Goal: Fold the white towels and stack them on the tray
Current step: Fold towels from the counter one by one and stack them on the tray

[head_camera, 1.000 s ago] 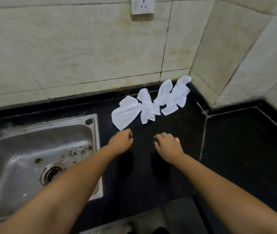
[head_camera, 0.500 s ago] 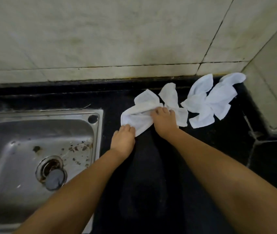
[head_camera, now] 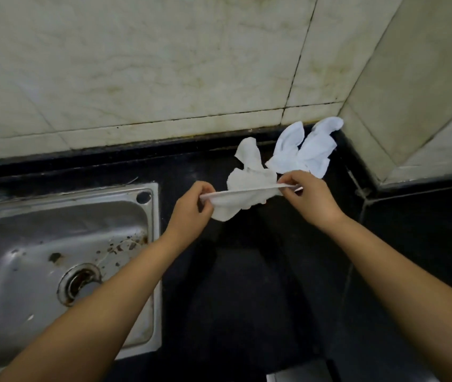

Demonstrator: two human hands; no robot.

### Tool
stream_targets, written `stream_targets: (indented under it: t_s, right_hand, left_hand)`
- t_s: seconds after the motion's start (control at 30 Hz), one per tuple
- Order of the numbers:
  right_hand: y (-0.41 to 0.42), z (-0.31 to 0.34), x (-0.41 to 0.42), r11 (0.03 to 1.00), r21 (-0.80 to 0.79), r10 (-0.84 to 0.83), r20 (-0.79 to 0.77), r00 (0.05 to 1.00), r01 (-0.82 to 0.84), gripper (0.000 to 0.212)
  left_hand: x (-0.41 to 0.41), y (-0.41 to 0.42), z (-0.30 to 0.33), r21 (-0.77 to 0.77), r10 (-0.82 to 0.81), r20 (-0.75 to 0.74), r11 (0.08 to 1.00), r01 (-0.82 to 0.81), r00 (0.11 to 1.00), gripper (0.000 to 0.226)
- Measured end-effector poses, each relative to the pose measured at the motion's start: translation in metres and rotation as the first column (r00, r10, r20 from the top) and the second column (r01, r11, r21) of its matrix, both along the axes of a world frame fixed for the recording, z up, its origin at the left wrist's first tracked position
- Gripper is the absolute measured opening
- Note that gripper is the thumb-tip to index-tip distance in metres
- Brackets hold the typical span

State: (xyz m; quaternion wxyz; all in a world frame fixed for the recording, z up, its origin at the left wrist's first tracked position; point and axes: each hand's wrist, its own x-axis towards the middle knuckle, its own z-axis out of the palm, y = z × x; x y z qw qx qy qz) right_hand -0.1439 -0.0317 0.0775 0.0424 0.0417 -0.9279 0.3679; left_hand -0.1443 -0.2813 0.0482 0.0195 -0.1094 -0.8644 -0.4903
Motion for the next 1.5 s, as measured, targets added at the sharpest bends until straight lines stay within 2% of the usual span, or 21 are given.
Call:
stream_targets:
  t_s: [0.1, 0.23, 0.33, 0.4, 0.47, 0.57, 0.63, 0.7, 0.8, 0.87, 1.0, 1.17, 1.3, 1.43, 1.5]
  right_hand:
    - [0.013, -0.006, 0.056, 0.998, -0.010, 0.056, 0.116, 0.992, -0.055, 0.011]
    - [0.017, -0.028, 0.126, 0.994, 0.052, 0.073, 0.351, 0.934, -0.097, 0.006]
    - [0.017, -0.038, 0.163, 0.996, 0.056, 0.030, 0.453, 0.891, -0.062, 0.006]
    - [0.019, -0.035, 0.171, 1.000, 0.016, 0.002, 0.421, 0.907, -0.010, 0.006]
    - [0.022, -0.027, 0.163, 0.987, -0.099, -0.082, 0.360, 0.930, 0.125, 0.007]
    - [0.023, -0.007, 0.136, 0.902, -0.273, -0.269, 0.246, 0.931, 0.333, 0.006]
    - [0.020, 0.008, 0.120, 0.829, -0.385, -0.381, 0.143, 0.913, 0.406, 0.014]
    - [0.014, 0.026, 0.113, 0.752, -0.496, -0.464, 0.069, 0.883, 0.434, 0.019]
    - [0.010, 0.047, 0.120, 0.682, -0.606, -0.488, 0.039, 0.872, 0.409, 0.016]
    - [0.011, 0.047, 0.136, 0.684, -0.615, -0.446, 0.072, 0.892, 0.392, 0.015]
    - [0.015, 0.009, 0.181, 0.745, -0.505, -0.364, 0.237, 0.901, 0.435, 0.014]
    - [0.009, -0.049, 0.229, 0.745, -0.387, -0.313, 0.517, 0.797, 0.544, 0.011]
    - [0.014, -0.072, 0.227, 0.746, -0.293, -0.334, 0.611, 0.717, 0.598, 0.012]
    - [0.023, -0.076, 0.186, 0.755, -0.221, -0.422, 0.558, 0.715, 0.618, 0.017]
    - [0.028, -0.081, 0.160, 0.769, -0.170, -0.458, 0.527, 0.716, 0.617, 0.014]
  left_hand:
    - [0.032, -0.009, -0.010, -0.042, -0.121, 0.076, 0.991, 0.125, 0.990, 0.017]
    - [0.069, -0.028, -0.025, -0.079, -0.282, 0.327, 0.943, 0.324, 0.902, 0.023]
    - [0.087, -0.047, -0.038, -0.083, -0.300, 0.422, 0.927, 0.366, 0.856, 0.027]
    - [0.088, -0.055, -0.037, 0.001, -0.282, 0.425, 0.950, 0.311, 0.860, 0.027]
    - [0.079, -0.053, -0.026, 0.056, -0.251, 0.381, 0.967, 0.249, 0.890, 0.024]
    - [0.054, -0.034, -0.001, 0.085, -0.161, 0.263, 0.986, 0.143, 0.951, 0.018]
    - [0.041, -0.017, 0.019, 0.121, -0.085, 0.169, 0.991, 0.065, 0.982, 0.013]
    - [0.035, -0.002, 0.040, 0.228, -0.029, 0.108, 0.974, 0.003, 0.994, 0.013]
    - [0.039, 0.001, 0.060, 0.437, -0.140, 0.158, 0.897, 0.058, 0.977, 0.017]
    - [0.047, -0.007, 0.054, 0.483, -0.271, 0.240, 0.866, 0.128, 0.932, 0.015]
    - [0.071, -0.029, 0.011, 0.371, -0.346, 0.433, 0.910, 0.186, 0.832, 0.013]
    - [0.101, -0.035, -0.043, 0.162, -0.268, 0.662, 0.963, 0.215, 0.700, 0.009]
    - [0.096, -0.023, -0.060, -0.012, -0.194, 0.635, 0.965, 0.261, 0.748, 0.009]
    - [0.061, -0.002, -0.063, -0.141, -0.117, 0.508, 0.966, 0.216, 0.854, 0.013]
    - [0.045, 0.010, -0.063, -0.185, -0.074, 0.449, 0.967, 0.174, 0.890, 0.012]
